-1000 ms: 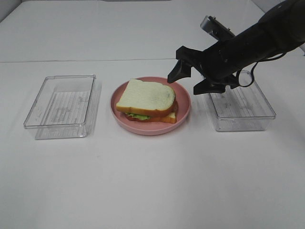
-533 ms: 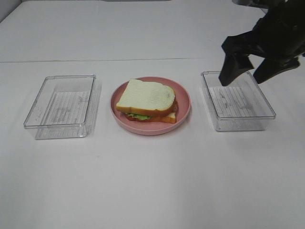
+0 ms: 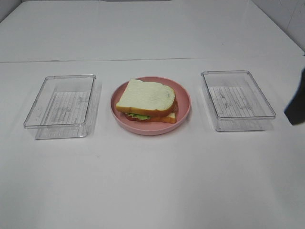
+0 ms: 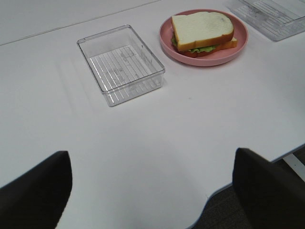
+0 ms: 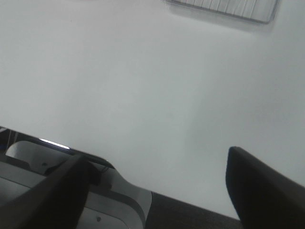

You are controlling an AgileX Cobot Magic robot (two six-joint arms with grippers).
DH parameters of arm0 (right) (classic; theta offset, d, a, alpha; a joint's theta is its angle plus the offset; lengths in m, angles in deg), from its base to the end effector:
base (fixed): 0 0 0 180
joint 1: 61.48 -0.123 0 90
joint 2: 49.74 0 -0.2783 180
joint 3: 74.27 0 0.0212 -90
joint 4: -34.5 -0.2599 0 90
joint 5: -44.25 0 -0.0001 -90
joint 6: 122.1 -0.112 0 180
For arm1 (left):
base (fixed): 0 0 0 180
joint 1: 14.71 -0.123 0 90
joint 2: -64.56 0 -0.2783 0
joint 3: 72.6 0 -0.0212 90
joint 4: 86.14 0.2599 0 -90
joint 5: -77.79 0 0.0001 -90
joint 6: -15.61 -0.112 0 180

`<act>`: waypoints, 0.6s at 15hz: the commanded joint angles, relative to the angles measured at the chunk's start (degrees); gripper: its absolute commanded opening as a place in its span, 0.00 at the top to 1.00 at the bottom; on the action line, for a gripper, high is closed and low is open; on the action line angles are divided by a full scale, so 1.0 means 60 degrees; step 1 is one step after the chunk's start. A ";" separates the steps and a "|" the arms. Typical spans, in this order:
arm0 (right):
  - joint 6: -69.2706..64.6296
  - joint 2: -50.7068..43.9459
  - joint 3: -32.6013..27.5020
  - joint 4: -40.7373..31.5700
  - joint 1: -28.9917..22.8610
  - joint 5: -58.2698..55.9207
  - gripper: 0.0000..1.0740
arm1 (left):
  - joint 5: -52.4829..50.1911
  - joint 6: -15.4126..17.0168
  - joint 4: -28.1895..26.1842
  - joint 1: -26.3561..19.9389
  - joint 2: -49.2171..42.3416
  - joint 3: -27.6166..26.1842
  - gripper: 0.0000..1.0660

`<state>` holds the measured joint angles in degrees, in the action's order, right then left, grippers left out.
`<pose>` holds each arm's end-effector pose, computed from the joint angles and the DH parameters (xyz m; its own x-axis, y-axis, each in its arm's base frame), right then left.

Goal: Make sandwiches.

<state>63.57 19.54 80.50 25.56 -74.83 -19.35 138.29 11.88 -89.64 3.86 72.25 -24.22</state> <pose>0.1949 0.0623 0.2813 -0.8925 -0.2414 -0.3809 -0.3059 0.9447 0.1179 0.0247 -0.0146 0.2729 -0.4104 0.1747 -0.8950 0.3777 0.9259 0.0076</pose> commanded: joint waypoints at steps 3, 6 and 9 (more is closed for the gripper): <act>-0.0086 -0.3142 -0.2168 0.0191 0.0000 -0.0506 0.30 | -0.0095 -0.0010 -0.0067 -0.0019 -0.0220 0.0010 0.18; -0.0115 -0.6140 -0.3428 0.0535 0.0000 -0.0802 0.30 | -0.0095 -0.0124 -0.0153 -0.0019 -0.0220 0.0010 0.18; -0.0411 -0.7668 -0.3466 0.0554 0.0000 -0.0315 0.30 | -0.0095 -0.0239 -0.0229 -0.0019 -0.0220 0.0010 0.18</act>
<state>61.79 -26.87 59.99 28.48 -74.83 -21.64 138.29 10.80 -90.33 3.86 72.25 -24.22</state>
